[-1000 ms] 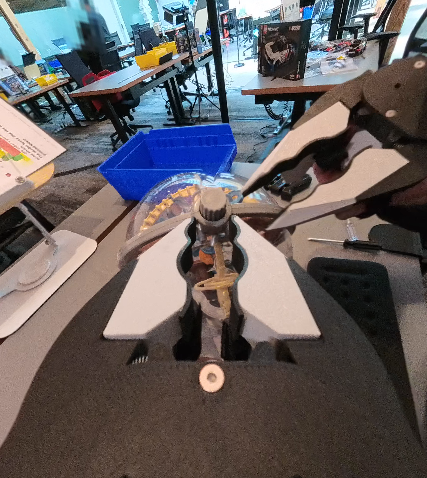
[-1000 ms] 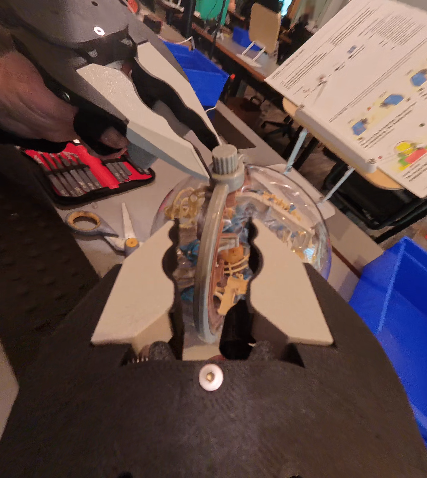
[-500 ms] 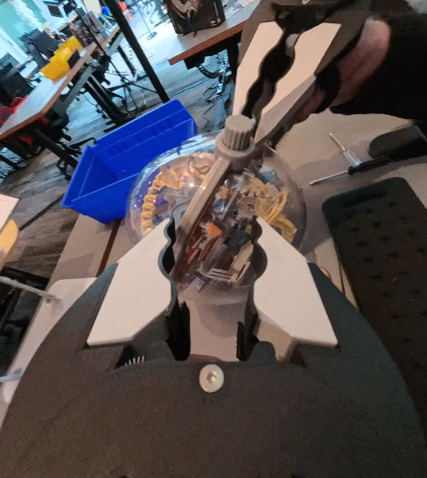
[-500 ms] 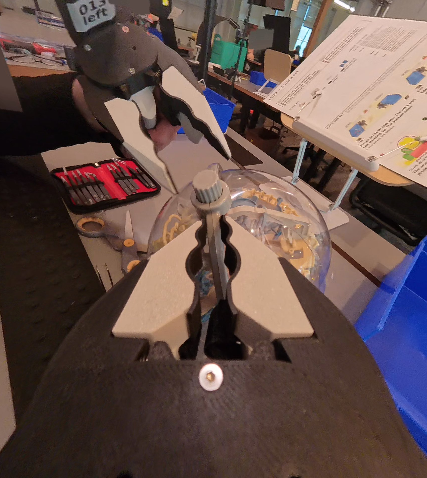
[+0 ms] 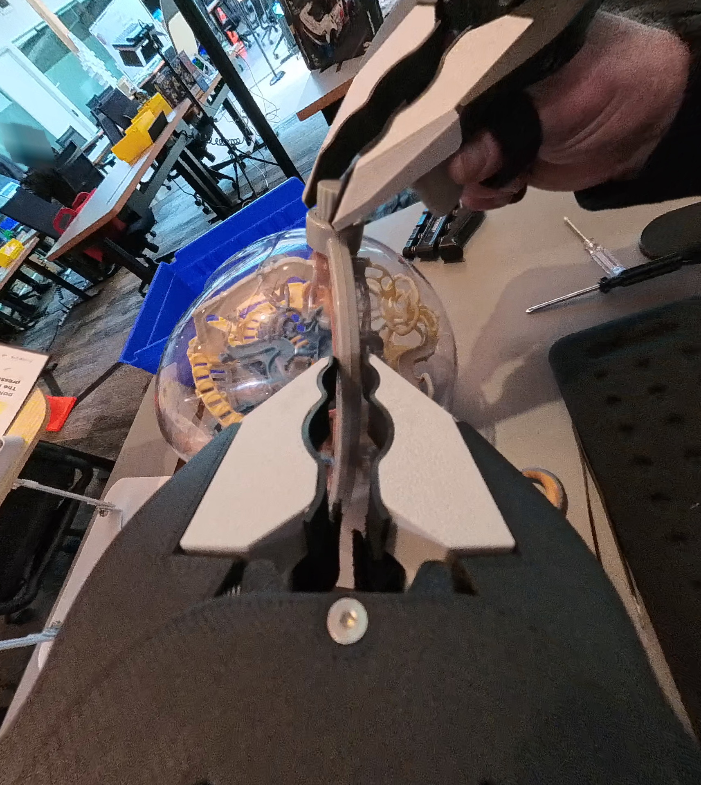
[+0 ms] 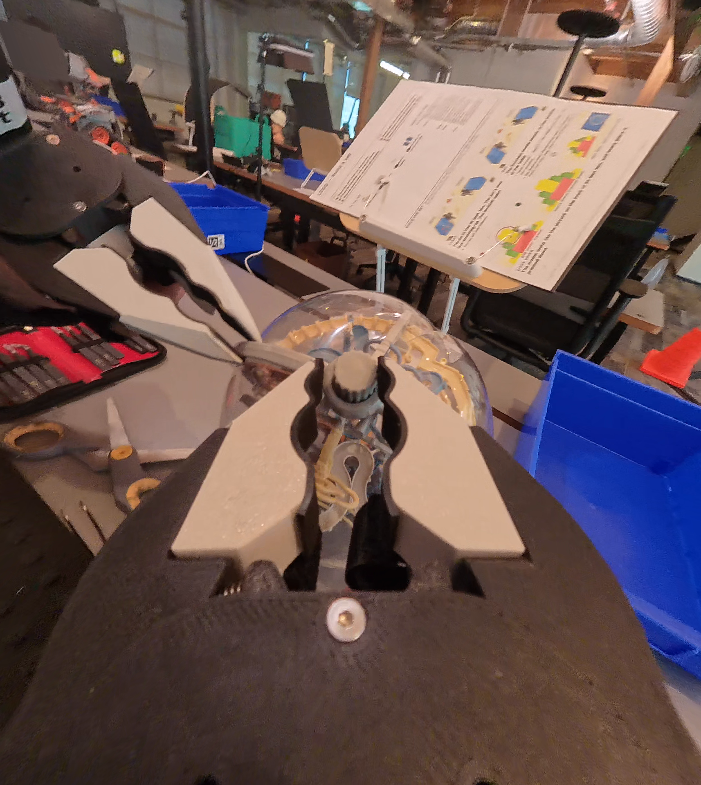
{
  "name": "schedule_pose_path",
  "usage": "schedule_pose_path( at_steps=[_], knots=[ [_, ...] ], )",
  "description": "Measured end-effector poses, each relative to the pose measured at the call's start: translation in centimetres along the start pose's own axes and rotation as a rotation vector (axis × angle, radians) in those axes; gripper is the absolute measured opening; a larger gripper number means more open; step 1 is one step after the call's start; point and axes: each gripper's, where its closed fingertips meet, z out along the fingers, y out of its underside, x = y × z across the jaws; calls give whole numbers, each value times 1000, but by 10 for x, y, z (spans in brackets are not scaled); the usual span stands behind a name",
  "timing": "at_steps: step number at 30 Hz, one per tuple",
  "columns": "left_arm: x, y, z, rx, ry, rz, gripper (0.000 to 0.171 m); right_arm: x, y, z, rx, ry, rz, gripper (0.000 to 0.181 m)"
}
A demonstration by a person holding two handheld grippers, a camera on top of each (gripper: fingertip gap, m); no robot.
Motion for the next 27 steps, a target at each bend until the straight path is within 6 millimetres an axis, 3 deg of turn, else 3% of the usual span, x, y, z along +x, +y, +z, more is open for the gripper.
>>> schedule_pose_path(
  at_steps=[3, 5, 6, 8, 10, 12, 16, 22, 27],
  knots=[
    [-3, -4, 1, 30, -36, 9, 15, -2, -1, 1, 15, -12, -14, 17],
    [-10, -6, 0, 41, -111, 35, 55, -4, -3, 4, 22, -10, -29, 17],
    [-12, -3, 0, 23, -131, 59, 64, -7, -4, 7, 27, -21, -34, 17],
    [-11, -1, 4, -2, -152, 118, 67, -15, -6, 11, 38, -44, -55, 17],
    [-13, -1, 3, -2, -160, 122, 62, -22, -6, 15, 30, -77, -65, 17],
    [-14, -1, 0, 4, -168, 150, 37, -27, -3, 20, 9, -109, -100, 17],
    [-10, 3, -1, -18, -147, 205, 8, -44, -1, 28, -30, -198, -192, 17],
    [-13, 14, -4, -31, -121, 210, 8, -63, 5, 38, -123, -351, -327, 16],
    [-6, 11, -4, -12, -59, 214, 8, -71, 11, 31, -290, -588, -523, 16]
  ],
)
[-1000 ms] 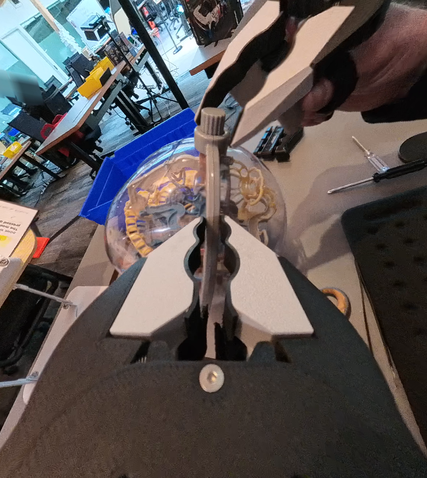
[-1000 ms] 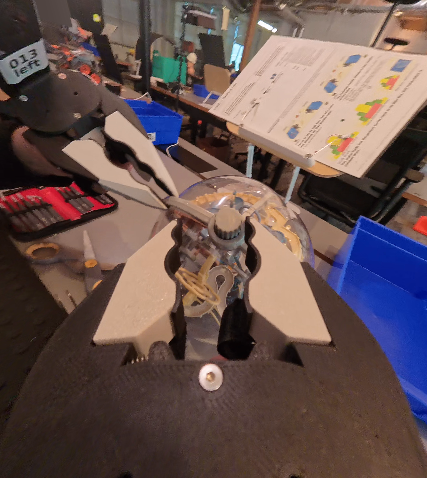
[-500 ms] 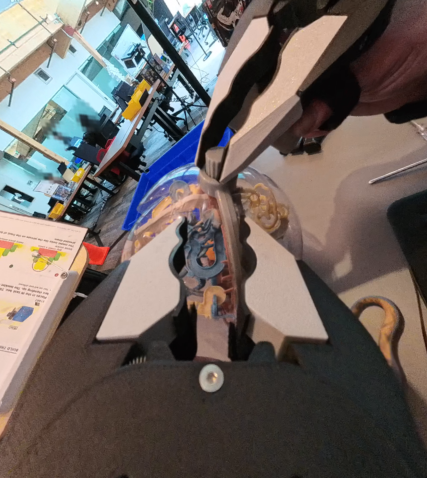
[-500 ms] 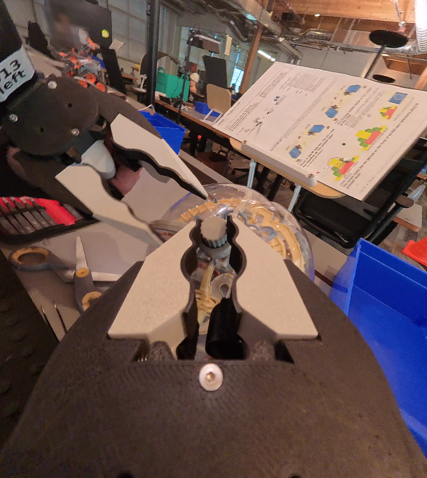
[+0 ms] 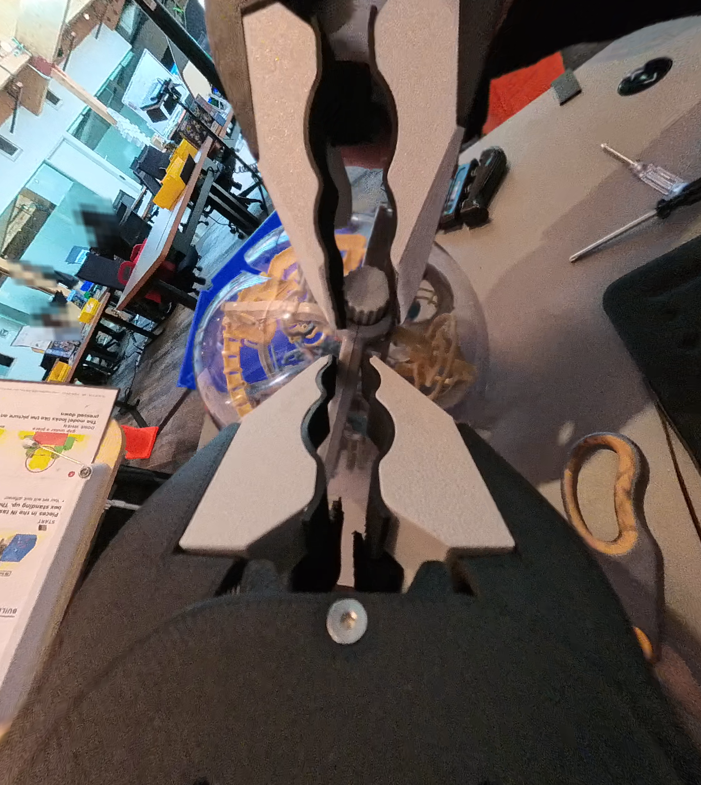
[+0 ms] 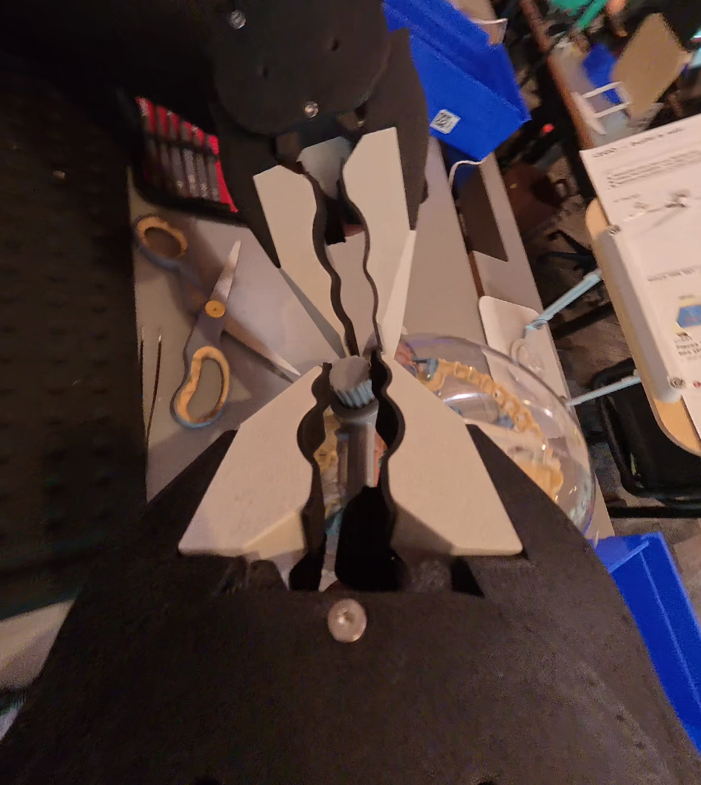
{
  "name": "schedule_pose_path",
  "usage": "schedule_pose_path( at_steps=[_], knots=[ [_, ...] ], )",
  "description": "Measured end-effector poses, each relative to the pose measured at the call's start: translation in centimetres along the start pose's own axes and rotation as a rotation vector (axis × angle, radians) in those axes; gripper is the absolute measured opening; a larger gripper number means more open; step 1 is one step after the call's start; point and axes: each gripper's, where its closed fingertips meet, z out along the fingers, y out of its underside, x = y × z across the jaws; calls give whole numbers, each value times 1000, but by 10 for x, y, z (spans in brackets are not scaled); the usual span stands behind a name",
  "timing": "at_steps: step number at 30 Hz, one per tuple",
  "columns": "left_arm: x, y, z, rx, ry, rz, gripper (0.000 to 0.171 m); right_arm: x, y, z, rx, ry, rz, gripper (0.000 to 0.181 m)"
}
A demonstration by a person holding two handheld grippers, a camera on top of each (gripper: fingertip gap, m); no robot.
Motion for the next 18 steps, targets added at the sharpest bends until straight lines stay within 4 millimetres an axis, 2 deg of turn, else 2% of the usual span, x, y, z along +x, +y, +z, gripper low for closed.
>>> schedule_pose_path(
  at_steps=[2, 4, 5, 7, 8, 10, 12, 18],
  knots=[
    [-6, -2, 1, 5, -25, -18, 8, 6, -2, -4, -10, -42, 26, 17],
    [-10, -5, 2, 5, -24, -69, 7, 22, -3, -7, -15, 43, 84, 21],
    [-12, -6, 2, 10, -31, -87, 7, 28, -1, -9, -25, 116, 107, 39],
    [-14, -7, 2, 9, -24, -131, 7, 29, -1, -13, -28, 228, 143, 54],
    [-14, -9, 1, 10, -25, -139, 7, 30, -3, -16, -4, 294, 167, 50],
    [-12, -14, -1, 19, -7, -169, 7, 32, -2, -18, 22, 392, 219, 29],
    [-12, -20, -3, 17, -8, -162, 7, 33, -5, -19, 56, 431, 225, 21],
    [-8, -23, -9, 6, 30, -155, 7, 26, -12, -18, 114, 272, 290, 17]
  ],
)
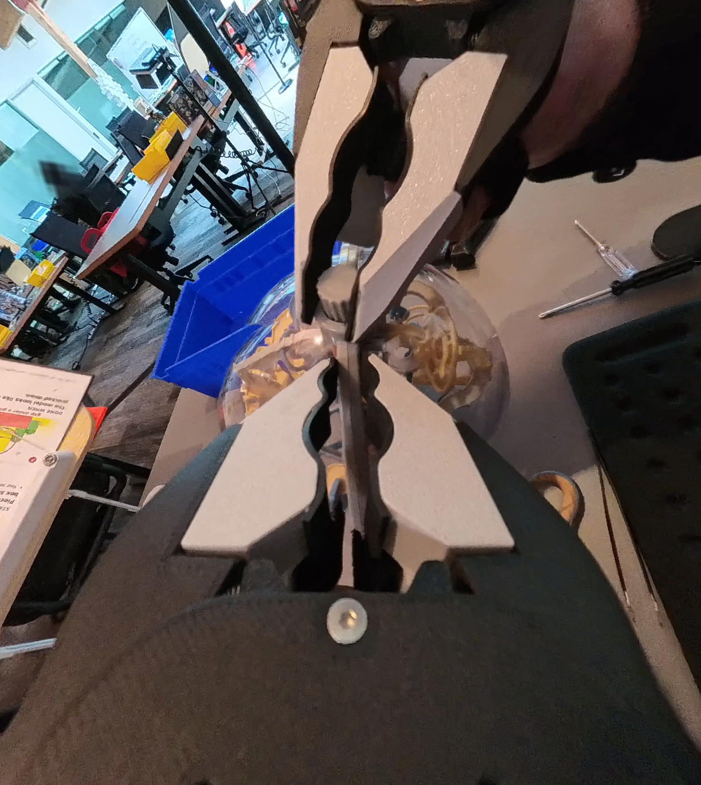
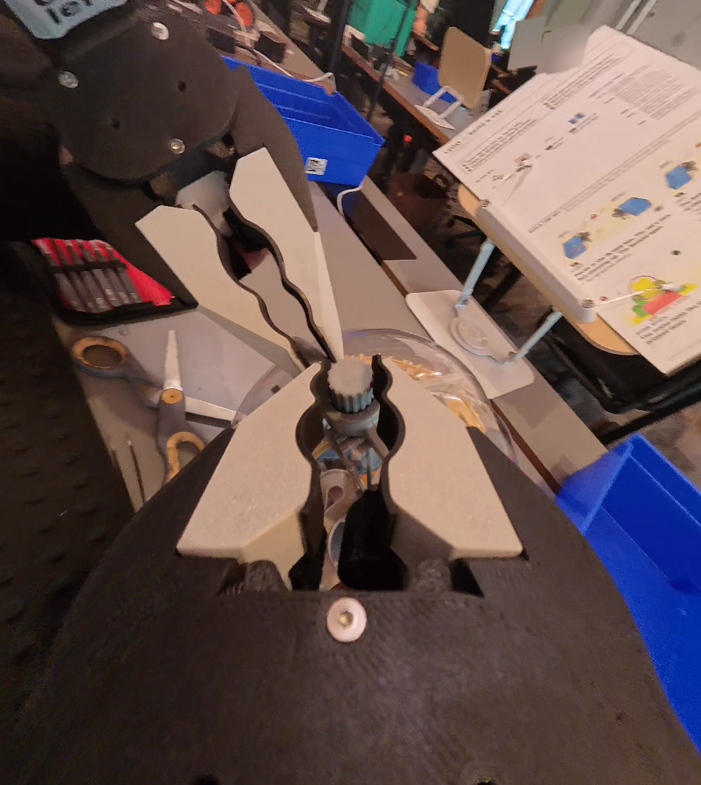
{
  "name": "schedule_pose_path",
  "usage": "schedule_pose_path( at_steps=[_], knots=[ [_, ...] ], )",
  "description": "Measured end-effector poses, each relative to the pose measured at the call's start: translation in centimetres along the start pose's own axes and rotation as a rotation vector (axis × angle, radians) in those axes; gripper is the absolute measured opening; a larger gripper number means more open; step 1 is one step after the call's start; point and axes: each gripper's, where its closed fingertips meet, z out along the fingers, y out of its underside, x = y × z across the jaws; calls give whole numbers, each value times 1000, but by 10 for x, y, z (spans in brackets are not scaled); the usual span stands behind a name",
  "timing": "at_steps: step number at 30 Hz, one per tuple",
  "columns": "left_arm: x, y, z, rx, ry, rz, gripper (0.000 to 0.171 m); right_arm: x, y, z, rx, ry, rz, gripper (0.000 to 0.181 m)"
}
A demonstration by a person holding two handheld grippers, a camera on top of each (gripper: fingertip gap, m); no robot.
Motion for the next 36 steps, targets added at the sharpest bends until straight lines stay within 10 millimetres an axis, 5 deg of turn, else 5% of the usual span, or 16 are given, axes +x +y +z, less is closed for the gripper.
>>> schedule_pose_path(
  at_steps=[9, 13, 18, 23, 25, 28, 36],
  knots=[
    [17, -2, -9, 16, 161, 31, 7, -37, 6, -10, -247, -541, -317, 17],
    [11, -4, -14, 45, 192, -14, 7, -38, -2, -10, -274, -772, -293, 17],
    [-31, -2, -28, 113, 135, -230, 10, -8, -25, 13, -166, -702, -114, 17],
    [-63, 3, -61, 50, 5, -243, 62, 22, -27, 40, -83, -523, 81, 17],
    [-66, 13, -66, -27, -13, -232, 88, 32, -32, 46, 2, -477, 211, 17],
    [-62, 24, -60, -90, -6, -230, 100, 44, -42, 51, 144, -437, 434, 17],
    [-29, 41, -48, -143, 255, -387, 121, 26, -41, 69, 221, -389, 688, 17]
  ],
)
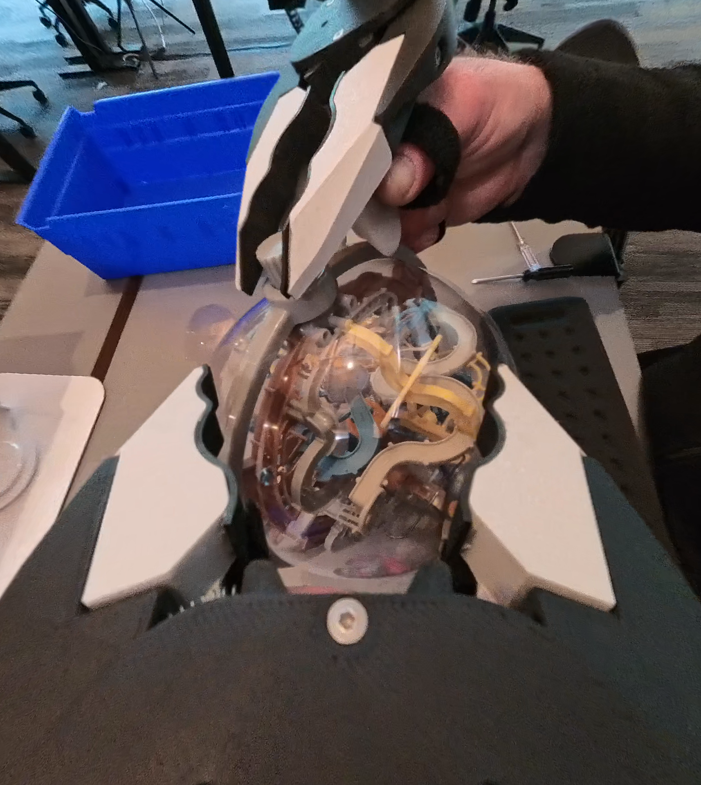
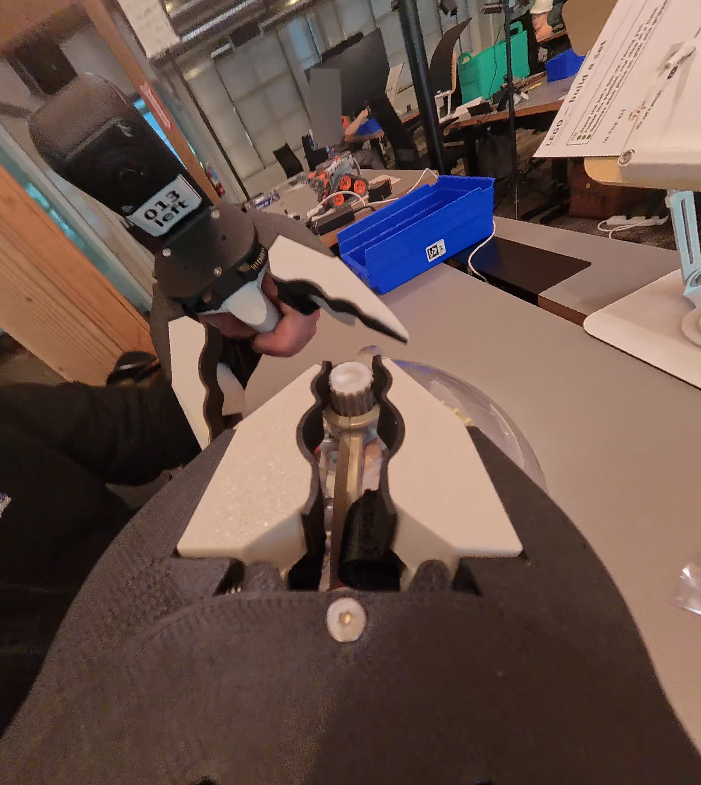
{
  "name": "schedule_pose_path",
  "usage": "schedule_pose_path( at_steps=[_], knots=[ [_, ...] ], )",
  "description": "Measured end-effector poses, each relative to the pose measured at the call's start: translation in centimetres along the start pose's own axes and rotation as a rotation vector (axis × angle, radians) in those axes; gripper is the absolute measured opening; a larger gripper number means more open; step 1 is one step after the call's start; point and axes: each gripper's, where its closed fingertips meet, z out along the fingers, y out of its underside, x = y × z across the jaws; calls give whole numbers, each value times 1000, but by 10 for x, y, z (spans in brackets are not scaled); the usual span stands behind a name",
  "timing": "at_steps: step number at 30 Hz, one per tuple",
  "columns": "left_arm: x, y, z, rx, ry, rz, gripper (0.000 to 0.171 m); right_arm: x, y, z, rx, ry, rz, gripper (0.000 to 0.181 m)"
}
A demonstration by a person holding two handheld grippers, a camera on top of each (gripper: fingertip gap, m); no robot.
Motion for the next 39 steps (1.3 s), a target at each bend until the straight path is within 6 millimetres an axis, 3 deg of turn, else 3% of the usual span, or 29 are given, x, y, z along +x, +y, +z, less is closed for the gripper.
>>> schedule_pose_path(
  at_steps=[8, 14, 16, 19, 21, 28, 39],
  knots=[
    [-3, 0, 21, 24, 88, -53, 129, 20, 6, -13, 78, 9, 139, 18],
    [6, -9, 34, 43, 96, -14, 129, 20, 21, -36, -99, 34, 97, 35],
    [8, -7, 37, 22, 77, 10, 133, 29, 28, -47, -191, 94, 60, 39],
    [11, -9, 40, 25, 77, 14, 136, 26, 34, -59, -334, 93, 34, 36],
    [14, -10, 42, 22, 76, 27, 136, 24, 37, -59, -426, 101, 6, 29],
    [23, -11, 45, 33, 113, 14, 138, 18, 48, -57, -637, 59, 19, 29],
    [32, -12, 45, 44, 131, 76, 138, 9, 54, -63, -833, -31, -314, 27]
  ],
)
